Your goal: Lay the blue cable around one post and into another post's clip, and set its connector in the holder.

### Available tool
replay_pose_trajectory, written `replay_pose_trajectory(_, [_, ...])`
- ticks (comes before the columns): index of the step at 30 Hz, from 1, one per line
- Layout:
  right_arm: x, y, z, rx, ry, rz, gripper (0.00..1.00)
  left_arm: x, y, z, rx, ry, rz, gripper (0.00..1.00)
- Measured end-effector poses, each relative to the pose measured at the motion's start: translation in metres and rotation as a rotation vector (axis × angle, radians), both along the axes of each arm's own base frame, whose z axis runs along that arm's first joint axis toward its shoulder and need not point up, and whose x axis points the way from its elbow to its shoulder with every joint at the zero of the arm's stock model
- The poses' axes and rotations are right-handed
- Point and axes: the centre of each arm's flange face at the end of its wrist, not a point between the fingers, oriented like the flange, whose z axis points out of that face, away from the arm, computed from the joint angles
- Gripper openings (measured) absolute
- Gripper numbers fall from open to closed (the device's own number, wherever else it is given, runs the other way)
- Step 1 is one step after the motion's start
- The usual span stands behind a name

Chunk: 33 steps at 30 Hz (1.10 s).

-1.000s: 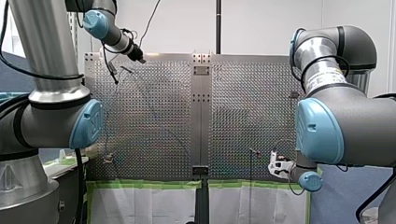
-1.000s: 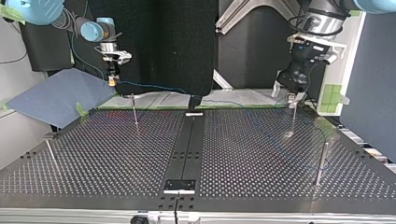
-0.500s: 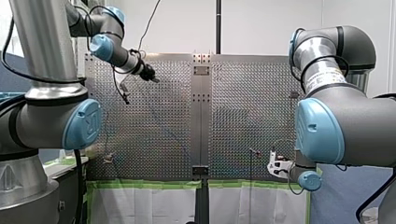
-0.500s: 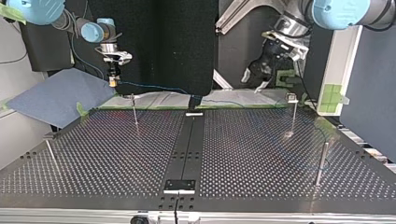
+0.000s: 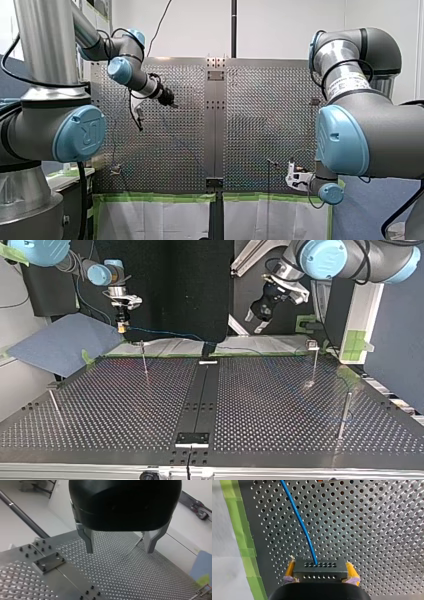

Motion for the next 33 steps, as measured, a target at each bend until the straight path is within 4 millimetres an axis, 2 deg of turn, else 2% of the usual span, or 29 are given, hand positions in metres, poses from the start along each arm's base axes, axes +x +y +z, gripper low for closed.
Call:
replay_pose_trajectory(18, [0.002, 0.0, 0.0, -0.002, 0.0, 0.003, 0.0, 0.005, -0.045, -0.049, 0.121, -0.05, -0.031, 1.0])
replay_pose_trajectory(33, [0.003, 0.001, 0.0, -0.002, 0.0, 0.006, 0.0, -0.004, -0.09, -0.099, 0.279, -0.13, -0.075, 1.0])
